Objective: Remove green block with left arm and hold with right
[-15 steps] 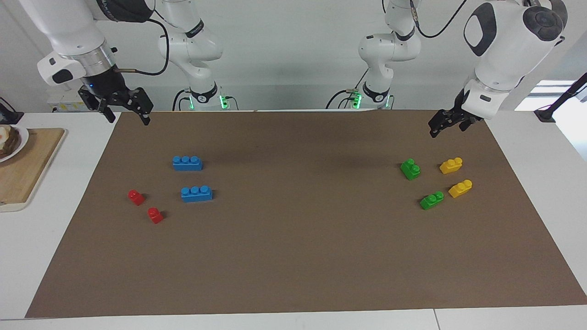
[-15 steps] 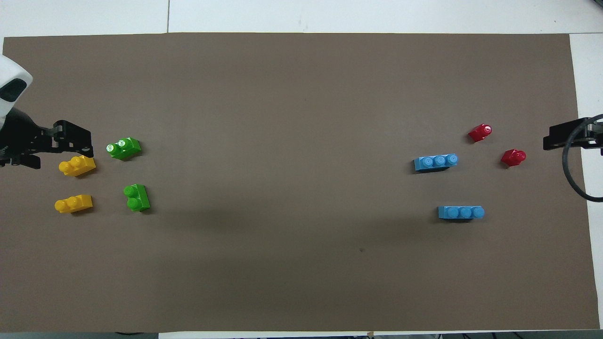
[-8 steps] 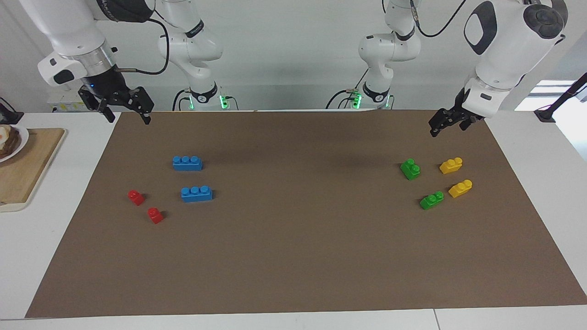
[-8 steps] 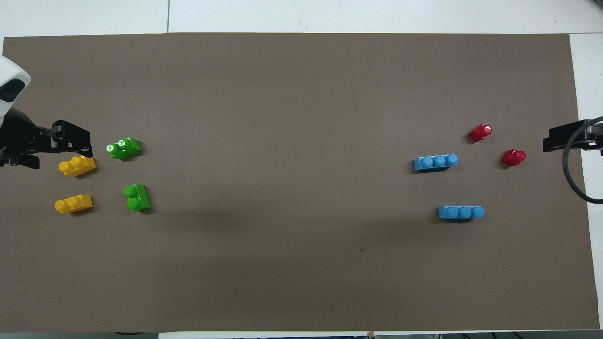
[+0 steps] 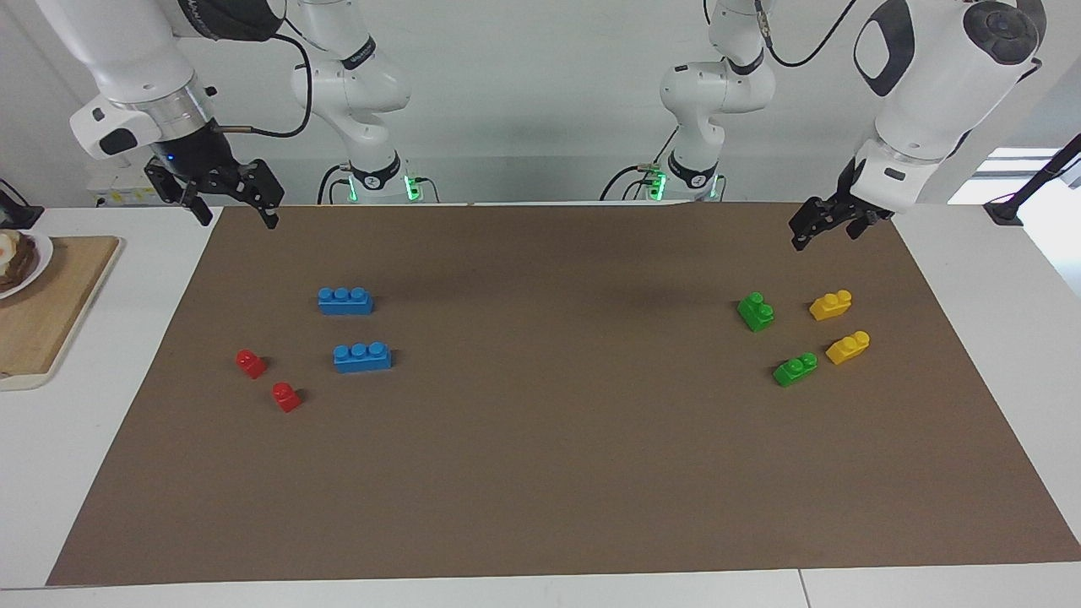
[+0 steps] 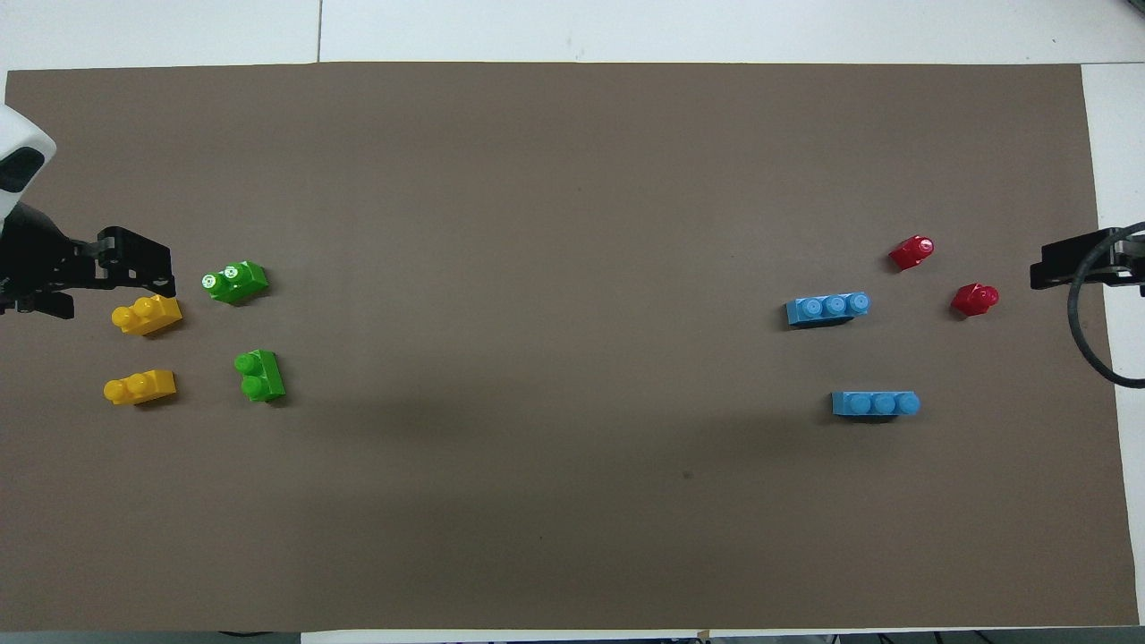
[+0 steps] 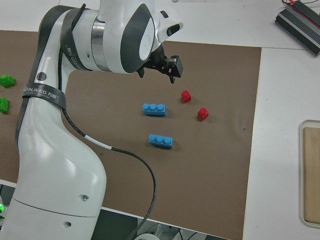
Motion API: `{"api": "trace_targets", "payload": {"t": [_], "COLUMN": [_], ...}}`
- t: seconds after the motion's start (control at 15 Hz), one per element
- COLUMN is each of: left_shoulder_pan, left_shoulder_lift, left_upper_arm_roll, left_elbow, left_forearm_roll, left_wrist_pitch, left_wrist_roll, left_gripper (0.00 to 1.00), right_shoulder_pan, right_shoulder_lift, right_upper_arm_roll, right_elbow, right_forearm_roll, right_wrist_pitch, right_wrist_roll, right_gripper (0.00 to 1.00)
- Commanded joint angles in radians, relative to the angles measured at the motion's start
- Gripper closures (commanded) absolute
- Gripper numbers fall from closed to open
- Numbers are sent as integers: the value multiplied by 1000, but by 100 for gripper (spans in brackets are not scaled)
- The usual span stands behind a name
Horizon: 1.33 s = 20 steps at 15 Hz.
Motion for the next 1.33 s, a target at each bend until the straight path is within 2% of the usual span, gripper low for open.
{"api": "trace_targets", "payload": {"t": [0.0,0.53,1.27], "left_shoulder_pan": [-14,-4,-14], "left_shoulder_lift": [-13,-49,-49], "left_upper_arm_roll": [10,9,7], "left_elbow": [13,-4,-3], "left_forearm_roll": [14,11,11], "left_wrist_pitch": [-29,-11,-10], "left_wrist_roll": [11,28,21], "left_gripper": [0,0,0], "right_shoulder_pan": [1,1,3], "right_shoulder_lift": [-19,-18,-18], "right_upper_arm_roll": [4,4,7], "right_elbow": [-14,-14,-14], "right_forearm_roll": [-28,-27,-19], "right_wrist_pitch": [-13,-10,-6], "right_wrist_roll": [-22,-21,-22], "right_gripper": [0,0,0]}}
